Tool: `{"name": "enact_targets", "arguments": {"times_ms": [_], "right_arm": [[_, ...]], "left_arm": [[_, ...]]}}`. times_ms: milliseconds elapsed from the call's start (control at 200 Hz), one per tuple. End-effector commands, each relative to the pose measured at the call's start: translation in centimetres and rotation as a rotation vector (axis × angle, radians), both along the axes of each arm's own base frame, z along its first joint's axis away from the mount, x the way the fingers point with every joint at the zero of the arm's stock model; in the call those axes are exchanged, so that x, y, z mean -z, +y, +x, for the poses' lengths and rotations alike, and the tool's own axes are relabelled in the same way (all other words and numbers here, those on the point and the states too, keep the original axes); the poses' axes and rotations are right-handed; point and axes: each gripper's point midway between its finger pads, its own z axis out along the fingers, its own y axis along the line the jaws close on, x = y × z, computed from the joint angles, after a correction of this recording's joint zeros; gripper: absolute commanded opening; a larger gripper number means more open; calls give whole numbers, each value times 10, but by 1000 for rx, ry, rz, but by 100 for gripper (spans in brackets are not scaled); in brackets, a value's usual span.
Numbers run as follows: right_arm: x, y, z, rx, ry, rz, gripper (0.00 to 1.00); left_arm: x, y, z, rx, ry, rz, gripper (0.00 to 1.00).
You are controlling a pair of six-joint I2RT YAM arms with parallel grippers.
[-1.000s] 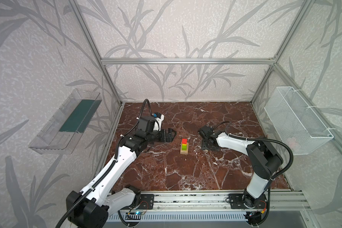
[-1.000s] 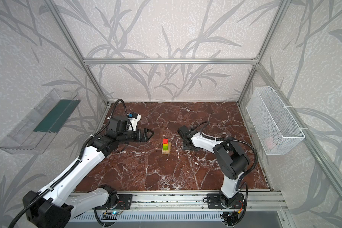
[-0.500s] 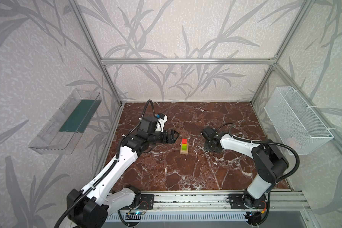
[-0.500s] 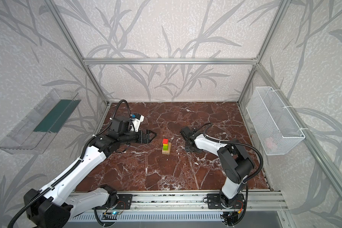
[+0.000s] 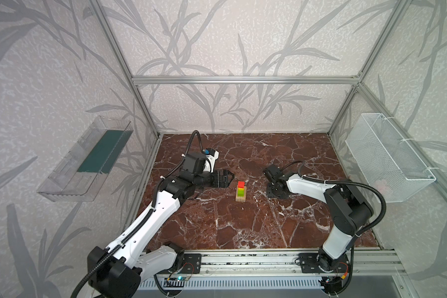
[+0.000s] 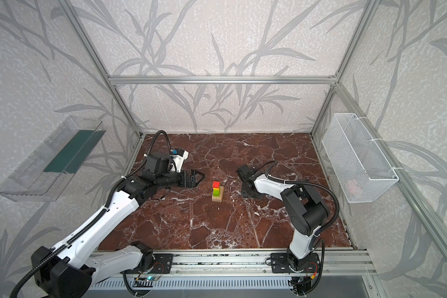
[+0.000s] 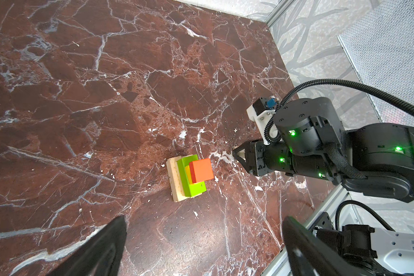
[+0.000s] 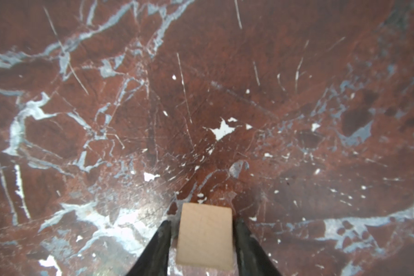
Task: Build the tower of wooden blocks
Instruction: 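Lower the right gripper onto the small pine cube, grasp and lift it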
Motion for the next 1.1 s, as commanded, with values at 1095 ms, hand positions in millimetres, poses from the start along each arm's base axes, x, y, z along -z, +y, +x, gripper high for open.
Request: {"name": "enact_targets", "arguments": {"times_ms": [1095], "right_arm": [[-131,62,-10,-627,-194,209,21]], "left_arm": [[-2,18,5,-44,-10,19,100]]}}
